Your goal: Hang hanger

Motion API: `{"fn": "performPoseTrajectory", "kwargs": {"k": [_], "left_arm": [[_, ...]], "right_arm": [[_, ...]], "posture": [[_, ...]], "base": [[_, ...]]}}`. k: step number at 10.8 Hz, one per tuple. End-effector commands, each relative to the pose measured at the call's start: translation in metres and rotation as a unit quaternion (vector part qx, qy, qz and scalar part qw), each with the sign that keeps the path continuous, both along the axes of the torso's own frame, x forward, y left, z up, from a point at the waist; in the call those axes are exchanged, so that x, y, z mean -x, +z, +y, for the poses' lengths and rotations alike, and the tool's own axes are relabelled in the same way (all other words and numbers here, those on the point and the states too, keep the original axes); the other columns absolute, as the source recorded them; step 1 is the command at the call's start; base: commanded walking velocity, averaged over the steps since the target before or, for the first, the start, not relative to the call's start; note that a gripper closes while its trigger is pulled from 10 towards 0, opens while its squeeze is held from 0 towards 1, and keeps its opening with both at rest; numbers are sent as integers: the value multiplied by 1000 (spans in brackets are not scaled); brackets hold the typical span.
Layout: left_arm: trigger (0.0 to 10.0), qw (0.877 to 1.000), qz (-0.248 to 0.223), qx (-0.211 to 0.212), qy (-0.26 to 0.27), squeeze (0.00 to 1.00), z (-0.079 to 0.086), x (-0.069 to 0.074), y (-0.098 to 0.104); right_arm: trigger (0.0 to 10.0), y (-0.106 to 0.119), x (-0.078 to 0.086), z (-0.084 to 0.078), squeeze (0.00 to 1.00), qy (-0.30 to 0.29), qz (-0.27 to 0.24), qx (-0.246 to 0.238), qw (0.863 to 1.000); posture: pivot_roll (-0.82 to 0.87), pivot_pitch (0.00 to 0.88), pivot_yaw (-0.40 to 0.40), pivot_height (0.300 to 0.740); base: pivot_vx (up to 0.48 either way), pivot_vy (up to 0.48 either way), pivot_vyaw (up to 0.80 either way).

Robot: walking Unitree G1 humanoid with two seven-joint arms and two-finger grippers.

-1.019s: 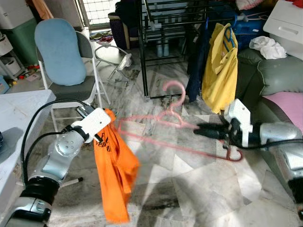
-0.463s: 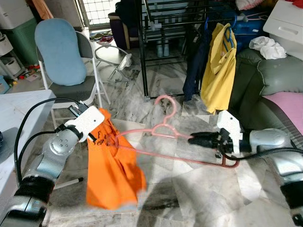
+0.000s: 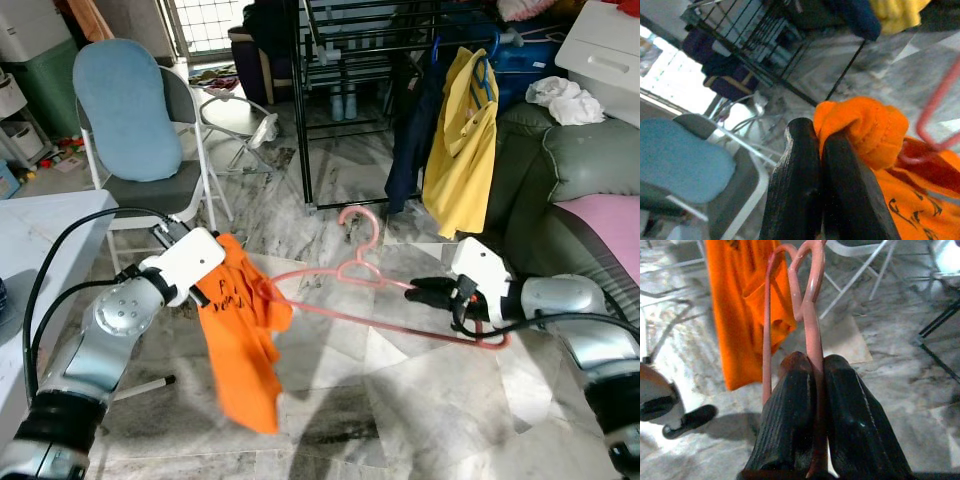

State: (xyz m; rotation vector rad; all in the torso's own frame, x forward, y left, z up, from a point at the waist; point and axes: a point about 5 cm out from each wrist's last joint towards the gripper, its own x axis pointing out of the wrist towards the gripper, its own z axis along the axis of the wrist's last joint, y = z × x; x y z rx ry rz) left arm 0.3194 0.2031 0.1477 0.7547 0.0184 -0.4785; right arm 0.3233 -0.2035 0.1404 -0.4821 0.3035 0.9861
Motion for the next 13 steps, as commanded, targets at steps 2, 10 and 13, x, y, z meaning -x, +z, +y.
{"fn": "performPoseTrajectory", "kwargs": {"k": [2, 10, 13], "left_arm": [[10000, 1000, -9, 4, -20, 0, -3, 3, 14], [10000, 984, -97, 100, -109, 0, -59, 14, 57], [10000, 977, -144, 123, -97, 0, -56, 18, 75]], "right_arm": [[10000, 7, -6, 2, 0, -5, -29, -1, 1000], [10000, -24, -2, 25, 0, 18, 42, -30, 998], [10000, -46, -9, 5, 0, -105, 84, -36, 990]], "posture": [[-21, 47, 61, 740], [-6, 47, 54, 740], [-4, 48, 54, 740]], "base": [[0, 0, 0], [0, 0, 0], [0, 0, 0]]}}
